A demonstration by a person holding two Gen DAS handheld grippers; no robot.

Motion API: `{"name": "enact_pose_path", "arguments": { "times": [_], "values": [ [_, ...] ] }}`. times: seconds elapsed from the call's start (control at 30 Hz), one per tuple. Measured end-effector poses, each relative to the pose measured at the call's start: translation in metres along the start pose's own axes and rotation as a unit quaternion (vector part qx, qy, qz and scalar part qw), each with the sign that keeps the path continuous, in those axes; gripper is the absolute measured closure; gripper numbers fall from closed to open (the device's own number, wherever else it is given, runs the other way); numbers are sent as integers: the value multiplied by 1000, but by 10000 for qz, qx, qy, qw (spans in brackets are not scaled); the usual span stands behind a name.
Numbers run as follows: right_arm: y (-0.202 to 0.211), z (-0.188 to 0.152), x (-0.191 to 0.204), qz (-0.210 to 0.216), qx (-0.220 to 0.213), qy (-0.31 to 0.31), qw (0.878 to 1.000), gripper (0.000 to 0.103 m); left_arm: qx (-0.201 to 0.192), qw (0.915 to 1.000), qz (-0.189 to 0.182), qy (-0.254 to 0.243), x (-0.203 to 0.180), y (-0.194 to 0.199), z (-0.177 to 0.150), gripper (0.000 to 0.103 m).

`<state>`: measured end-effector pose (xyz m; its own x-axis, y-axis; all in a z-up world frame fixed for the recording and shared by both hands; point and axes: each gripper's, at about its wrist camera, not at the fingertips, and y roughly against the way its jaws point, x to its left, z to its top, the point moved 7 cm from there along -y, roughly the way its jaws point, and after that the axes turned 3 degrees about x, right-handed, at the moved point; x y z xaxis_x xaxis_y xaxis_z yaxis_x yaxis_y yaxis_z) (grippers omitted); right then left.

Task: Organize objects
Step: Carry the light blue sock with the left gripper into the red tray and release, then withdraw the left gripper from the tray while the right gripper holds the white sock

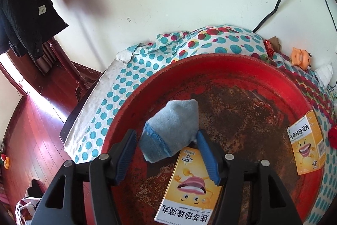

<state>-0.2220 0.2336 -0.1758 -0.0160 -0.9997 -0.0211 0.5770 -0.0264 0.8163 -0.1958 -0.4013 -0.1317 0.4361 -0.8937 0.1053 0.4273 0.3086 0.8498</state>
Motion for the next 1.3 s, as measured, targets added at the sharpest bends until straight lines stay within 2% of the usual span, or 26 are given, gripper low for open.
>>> {"name": "enact_pose_path", "arguments": {
  "times": [0.07, 0.17, 0.33, 0.5, 0.6, 0.7, 0.87, 0.93, 1.03, 1.1, 1.3],
  "values": [
    [0, 0, 0, -1, 0, 0, 10000, 63, -29, 10000, 46, -8, 1, 5, -2, 41],
    [0, 0, 0, -5, 0, 3, 10000, 63, 4, 9999, -103, -111, -3, 13, -9, 41],
    [0, 0, 0, -8, 0, 4, 10000, 63, -203, 9995, -93, -231, -5, 38, -25, 41],
    [1, 0, -4, -28, -8, 22, 10000, 63, -375, 9990, -229, 121, -2, 64, -46, 41],
    [1, 0, -3, 14, -11, 35, 10000, 69, -402, 9981, -265, 383, -1, 73, -63, 41],
    [3, 0, -4, -39, -27, 104, 9999, 71, -484, 9972, -231, 523, -1, 79, -79, 41],
    [5, 0, -1, -39, -44, 100, 9999, 73, -866, 9945, 125, 574, -5, 93, -99, 41],
    [4, 0, 0, 31, -56, 42, 10000, 75, -964, 9934, 105, 612, -6, 96, -105, 41],
    [5, 1, -2, 78, -79, -17, 9999, 75, -1004, 9936, 25, 516, -12, 98, -112, 41],
    [5, 1, -2, 66, -88, -10, 9999, 76, -1068, 9934, 114, 396, -16, 99, -113, 41],
    [4, 1, 1, -68, -42, 93, 9999, 73, -1053, 9943, -111, 157, -32, 96, -117, 41]
  ]
}}
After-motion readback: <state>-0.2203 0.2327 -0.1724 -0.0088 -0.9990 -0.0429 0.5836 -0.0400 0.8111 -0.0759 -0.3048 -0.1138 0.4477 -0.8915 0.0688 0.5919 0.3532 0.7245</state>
